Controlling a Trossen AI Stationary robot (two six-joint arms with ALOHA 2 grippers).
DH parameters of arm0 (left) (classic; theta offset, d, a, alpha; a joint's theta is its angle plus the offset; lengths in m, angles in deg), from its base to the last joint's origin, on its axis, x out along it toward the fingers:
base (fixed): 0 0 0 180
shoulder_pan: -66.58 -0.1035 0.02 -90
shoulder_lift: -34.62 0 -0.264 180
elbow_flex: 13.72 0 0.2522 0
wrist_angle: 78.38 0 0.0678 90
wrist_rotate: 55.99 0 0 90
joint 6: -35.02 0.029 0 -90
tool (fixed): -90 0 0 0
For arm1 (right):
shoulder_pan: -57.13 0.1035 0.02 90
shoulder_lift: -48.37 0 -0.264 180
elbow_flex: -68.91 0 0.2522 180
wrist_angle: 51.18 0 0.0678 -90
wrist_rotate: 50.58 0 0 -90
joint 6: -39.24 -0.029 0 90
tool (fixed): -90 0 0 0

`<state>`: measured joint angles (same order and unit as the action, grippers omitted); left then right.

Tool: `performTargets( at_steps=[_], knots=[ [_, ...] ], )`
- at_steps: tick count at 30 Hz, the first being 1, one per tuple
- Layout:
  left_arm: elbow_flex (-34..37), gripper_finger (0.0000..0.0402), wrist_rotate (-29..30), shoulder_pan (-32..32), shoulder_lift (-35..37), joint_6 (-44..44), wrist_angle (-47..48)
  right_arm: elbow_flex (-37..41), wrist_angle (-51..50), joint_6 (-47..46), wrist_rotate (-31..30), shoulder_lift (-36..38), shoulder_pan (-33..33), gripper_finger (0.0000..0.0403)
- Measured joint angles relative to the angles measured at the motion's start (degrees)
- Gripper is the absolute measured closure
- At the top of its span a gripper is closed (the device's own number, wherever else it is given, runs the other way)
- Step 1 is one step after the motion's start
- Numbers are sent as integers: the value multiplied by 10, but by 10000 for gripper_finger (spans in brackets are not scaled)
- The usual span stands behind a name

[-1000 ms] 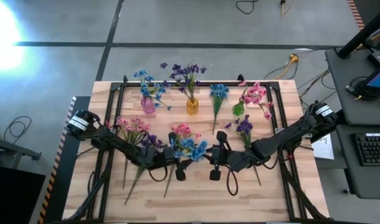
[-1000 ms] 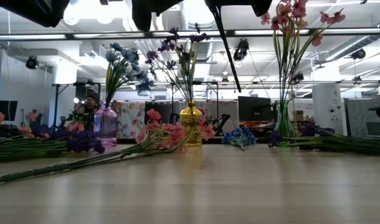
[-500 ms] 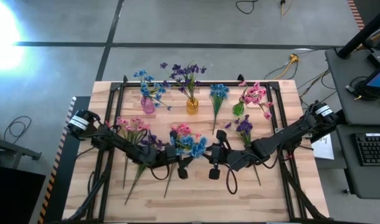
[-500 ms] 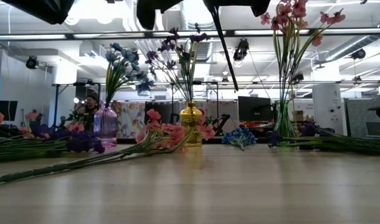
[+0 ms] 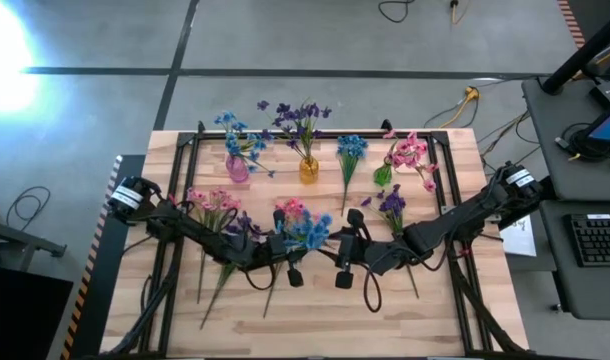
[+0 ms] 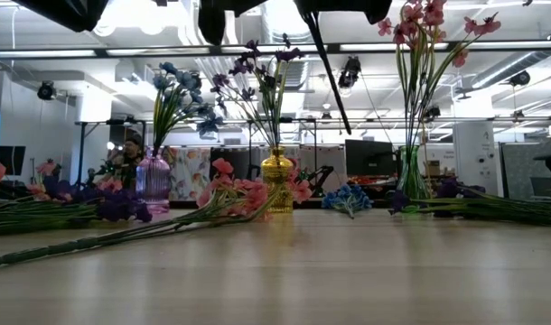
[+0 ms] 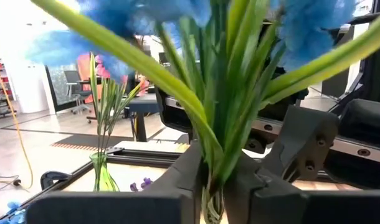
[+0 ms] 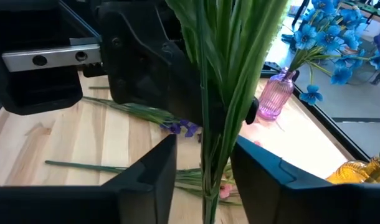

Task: Sort flowers into vase by color
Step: Put the left blue flowers into the violet vase

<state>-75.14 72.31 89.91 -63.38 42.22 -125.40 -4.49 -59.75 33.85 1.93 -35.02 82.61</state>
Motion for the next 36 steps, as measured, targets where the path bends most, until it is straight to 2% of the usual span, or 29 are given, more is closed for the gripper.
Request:
performTargets(
  at_steps=[4,9,14,18,27,36],
  knots=[
    [0,398,1,0,0,0,0,0,-2,-3,0,1,0,239],
    [1,401,3,0,5,0,0,0,-3,-15,0,7,1,215],
    [1,401,62,2,18,5,13,0,-5,-17,-1,9,3,185],
    [1,401,80,6,41,8,43,0,-6,-17,0,16,3,160],
    [2,402,113,12,137,-28,213,0,-32,-31,0,52,3,127],
    [2,402,156,13,252,-37,346,0,-50,-35,0,60,3,121]
  ],
)
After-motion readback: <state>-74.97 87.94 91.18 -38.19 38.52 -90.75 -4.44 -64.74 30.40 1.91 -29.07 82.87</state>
